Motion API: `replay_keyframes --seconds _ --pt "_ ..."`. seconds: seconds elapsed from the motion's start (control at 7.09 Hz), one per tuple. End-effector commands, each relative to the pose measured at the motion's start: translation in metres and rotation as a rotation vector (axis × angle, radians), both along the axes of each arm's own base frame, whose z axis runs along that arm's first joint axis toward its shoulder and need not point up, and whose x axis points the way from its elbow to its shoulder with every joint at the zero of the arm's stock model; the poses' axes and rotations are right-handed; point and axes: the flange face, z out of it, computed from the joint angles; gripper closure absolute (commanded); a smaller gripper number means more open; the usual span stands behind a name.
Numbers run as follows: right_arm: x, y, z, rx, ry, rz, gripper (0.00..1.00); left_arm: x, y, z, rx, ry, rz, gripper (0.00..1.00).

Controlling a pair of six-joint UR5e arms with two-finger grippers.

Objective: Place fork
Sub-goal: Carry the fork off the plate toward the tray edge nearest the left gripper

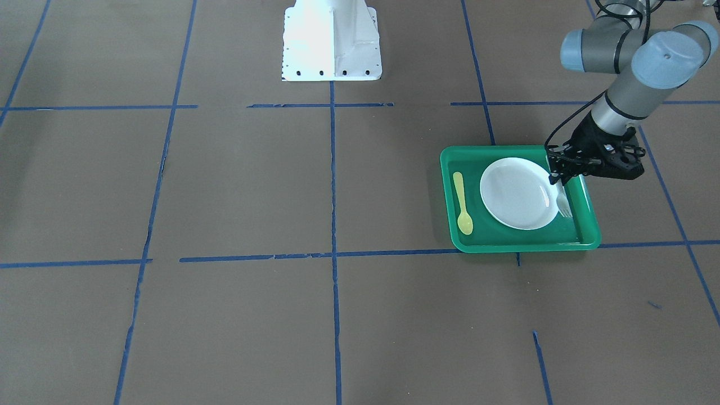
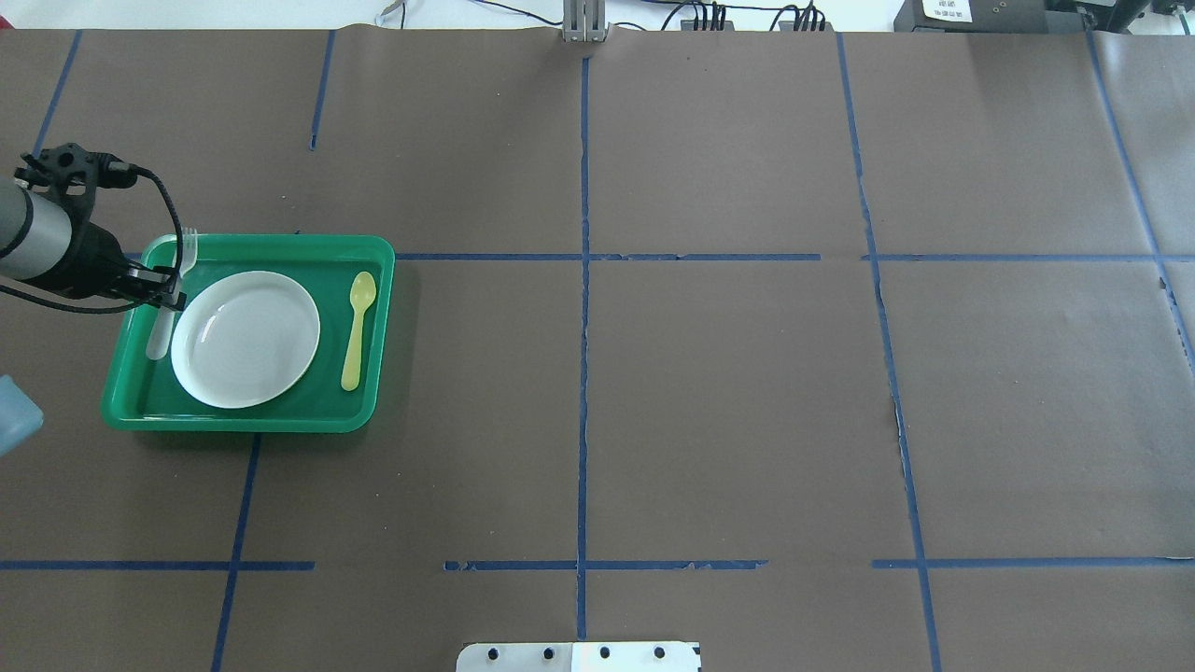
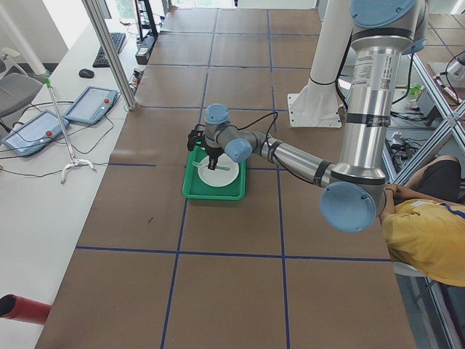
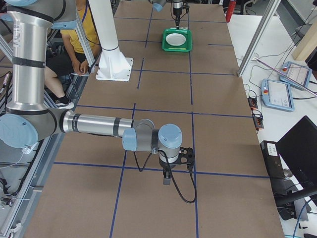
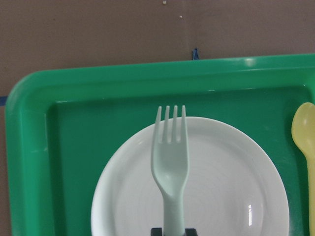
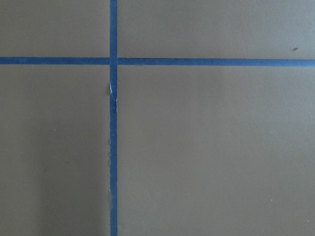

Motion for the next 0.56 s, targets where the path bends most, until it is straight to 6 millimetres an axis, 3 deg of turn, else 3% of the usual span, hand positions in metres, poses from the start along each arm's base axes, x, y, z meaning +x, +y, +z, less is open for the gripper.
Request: replay_keyframes --seconds 0.0,0.14,0.42 --pt "0.000 0.000 0.000 0.000 0.000 0.000 0.00 -0.017 -0.007 0.032 -0.007 -0.046 0.015 1.00" --pt "0.000 0.000 0.000 0.000 0.000 0.000 0.00 -0.007 -0.013 0.052 -0.059 -0.063 0.002 1.00" --pt "0.000 0.000 0.000 0.000 0.000 0.000 0.00 0.000 -0.022 0.068 -0.085 -0.065 -0.012 1.00"
